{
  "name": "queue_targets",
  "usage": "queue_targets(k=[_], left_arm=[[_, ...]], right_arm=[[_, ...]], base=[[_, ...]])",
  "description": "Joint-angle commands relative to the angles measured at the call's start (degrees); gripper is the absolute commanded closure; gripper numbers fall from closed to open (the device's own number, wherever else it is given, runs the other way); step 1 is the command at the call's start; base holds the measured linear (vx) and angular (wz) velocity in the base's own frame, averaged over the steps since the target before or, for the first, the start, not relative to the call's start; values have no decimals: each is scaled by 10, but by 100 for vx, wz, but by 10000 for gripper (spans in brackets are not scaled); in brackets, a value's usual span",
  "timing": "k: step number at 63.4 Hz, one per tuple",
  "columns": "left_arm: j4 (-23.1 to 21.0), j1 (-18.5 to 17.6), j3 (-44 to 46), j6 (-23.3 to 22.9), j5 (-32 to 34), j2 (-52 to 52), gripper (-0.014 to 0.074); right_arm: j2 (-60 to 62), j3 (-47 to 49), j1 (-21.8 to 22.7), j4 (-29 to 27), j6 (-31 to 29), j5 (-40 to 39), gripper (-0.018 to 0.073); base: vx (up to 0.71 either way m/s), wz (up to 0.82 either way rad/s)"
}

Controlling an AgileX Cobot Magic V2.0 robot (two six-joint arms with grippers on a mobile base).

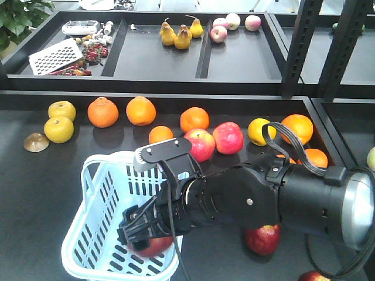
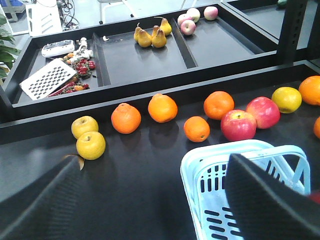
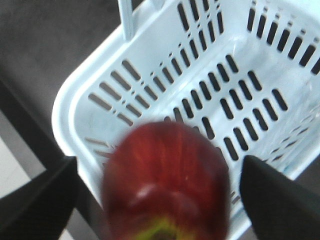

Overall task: Pick three apples into basket with both arms
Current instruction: 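Move the apple over the basket and release it with the right gripper, then reach the right gripper to a second red apple near the basket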

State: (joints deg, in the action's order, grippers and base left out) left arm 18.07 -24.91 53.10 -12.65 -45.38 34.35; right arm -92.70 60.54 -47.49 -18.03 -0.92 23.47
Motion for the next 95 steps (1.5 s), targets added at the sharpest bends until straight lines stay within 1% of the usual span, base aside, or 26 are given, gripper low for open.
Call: queue_targets(k=[1,7,11,15,20,27,36,42,45,51,60,73,89,95], left_arm=[[8,-1,15,-5,36,1,38],[8,-1,15,-5,36,1,38],[8,-1,15,-5,36,1,38],[8,-1,15,-5,36,1,38],[8,-1,15,-5,36,1,38],[8,-1,15,-5,36,1,38],[8,-1,15,-5,36,1,38],[8,-1,15,-5,36,1,38],[8,-1,15,-5,36,1,38],[8,-1,15,-5,36,1,38],[8,-1,15,-5,36,1,38],[8,-1,15,-5,36,1,38],[8,-1,15,-5,36,1,38],[8,-1,15,-5,36,1,38]], right_arm=[[19,20,0,0,-8,-36,-139],[22,20,0,0,-4,-27,-148],[29,20,4,5,-4,1,-144],[45,20,22,6,-4,47,-136],[67,19,57,13,-4,91,-124],[98,19,118,43,-4,141,-106],[105,15,208,106,-4,208,-101],[96,-8,261,140,0,204,-97],[85,-22,285,144,0,195,-95],[57,-51,316,149,-8,170,-94],[4,-77,337,151,-22,116,-91],[-63,-77,337,127,-30,51,-86],[-131,-76,337,90,-58,2,-77],[-157,-75,337,87,-60,-20,-73]], base=[[0,0],[0,0],[0,0],[0,0],[0,0],[0,0],[0,0],[0,0],[0,0],[0,0],[0,0],[0,0],[0,0],[0,0]])
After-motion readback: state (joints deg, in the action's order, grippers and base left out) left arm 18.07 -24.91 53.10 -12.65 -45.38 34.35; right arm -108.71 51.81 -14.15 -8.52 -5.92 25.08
